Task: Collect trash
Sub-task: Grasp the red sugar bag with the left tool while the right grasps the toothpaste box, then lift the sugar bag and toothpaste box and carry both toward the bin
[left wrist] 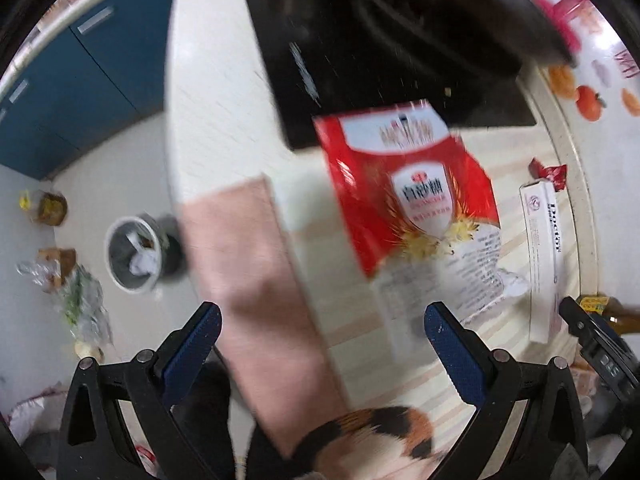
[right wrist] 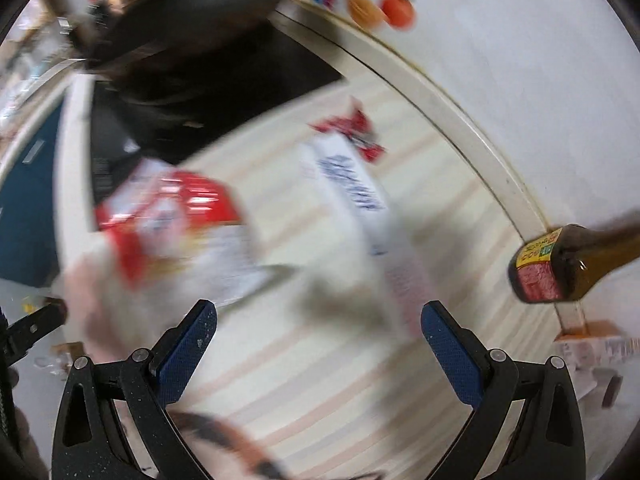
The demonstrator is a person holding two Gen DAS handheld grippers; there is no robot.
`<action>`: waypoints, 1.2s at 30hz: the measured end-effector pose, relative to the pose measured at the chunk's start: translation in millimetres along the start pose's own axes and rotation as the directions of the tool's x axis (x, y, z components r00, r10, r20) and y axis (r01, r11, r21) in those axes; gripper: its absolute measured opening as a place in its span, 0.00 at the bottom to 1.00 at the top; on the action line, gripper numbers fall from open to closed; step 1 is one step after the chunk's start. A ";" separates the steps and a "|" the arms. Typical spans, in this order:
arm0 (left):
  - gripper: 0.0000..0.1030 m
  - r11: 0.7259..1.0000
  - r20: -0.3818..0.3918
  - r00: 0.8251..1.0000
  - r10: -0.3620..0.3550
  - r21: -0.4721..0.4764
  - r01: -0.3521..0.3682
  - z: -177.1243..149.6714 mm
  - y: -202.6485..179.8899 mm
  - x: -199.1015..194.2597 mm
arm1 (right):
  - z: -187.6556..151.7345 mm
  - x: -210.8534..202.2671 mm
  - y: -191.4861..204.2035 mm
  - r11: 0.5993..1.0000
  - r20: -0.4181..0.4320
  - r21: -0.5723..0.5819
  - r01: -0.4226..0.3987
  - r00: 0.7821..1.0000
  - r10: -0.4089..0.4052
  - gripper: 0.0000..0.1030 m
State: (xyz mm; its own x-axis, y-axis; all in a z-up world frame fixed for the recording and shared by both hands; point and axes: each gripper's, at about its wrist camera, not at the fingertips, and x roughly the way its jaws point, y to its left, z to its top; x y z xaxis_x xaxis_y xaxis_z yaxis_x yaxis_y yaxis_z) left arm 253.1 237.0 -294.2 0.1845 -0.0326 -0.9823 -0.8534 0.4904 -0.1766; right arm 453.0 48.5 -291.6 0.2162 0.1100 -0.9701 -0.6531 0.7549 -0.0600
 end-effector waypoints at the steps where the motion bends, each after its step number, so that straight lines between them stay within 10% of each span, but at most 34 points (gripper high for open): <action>1: 1.00 1.000 -0.019 1.000 0.005 -0.007 -0.005 1.7 -5.0 10.6 | 6.1 14.3 -9.8 1.000 -0.019 0.004 -0.004 1.000 0.005 1.00; 6: 1.00 1.000 -0.058 0.998 0.015 -0.019 -0.016 7.9 -16.3 32.6 | 22.9 69.2 -25.5 0.999 -0.092 0.017 -0.029 0.995 0.031 0.96; 9: 1.00 0.999 -0.063 0.997 0.031 -0.009 -0.032 11.2 -17.8 37.3 | 24.9 80.6 -19.9 0.994 -0.103 0.004 -0.110 0.989 0.110 0.55; 15: 0.99 1.000 -0.062 0.998 0.006 -0.017 -0.007 22.5 -18.4 43.7 | 19.0 84.9 17.2 0.974 -0.097 -0.049 -0.221 0.972 0.216 0.48; 21: 0.69 1.000 -0.052 0.999 -0.009 -0.016 0.008 25.7 -21.0 43.3 | 1.4 78.7 50.6 0.952 -0.103 -0.082 -0.297 0.952 0.288 0.48; 23: 0.49 1.000 -0.036 0.999 0.014 -0.009 -0.014 26.6 -22.1 39.4 | -5.0 77.7 57.4 0.947 -0.106 -0.094 -0.307 0.949 0.297 0.48; 25: 0.01 0.999 -0.006 0.999 0.036 0.006 -0.036 27.1 -22.7 31.6 | -11.7 78.5 61.1 0.947 -0.103 -0.104 -0.305 0.950 0.294 0.48; 36: 0.00 0.998 0.155 0.987 0.038 0.039 -0.045 18.0 -8.2 -27.7 | -22.7 58.8 49.8 0.948 -0.047 -0.016 -0.317 0.947 0.316 0.47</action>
State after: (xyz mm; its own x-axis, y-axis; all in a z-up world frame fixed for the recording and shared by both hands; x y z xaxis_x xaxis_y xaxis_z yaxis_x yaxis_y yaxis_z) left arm 263.7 249.6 -264.4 0.2253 0.1216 -0.9667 -0.8410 0.5252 -0.1299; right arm 416.7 77.9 -356.9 -0.0358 0.3128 -0.9491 -0.6999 0.6701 0.2472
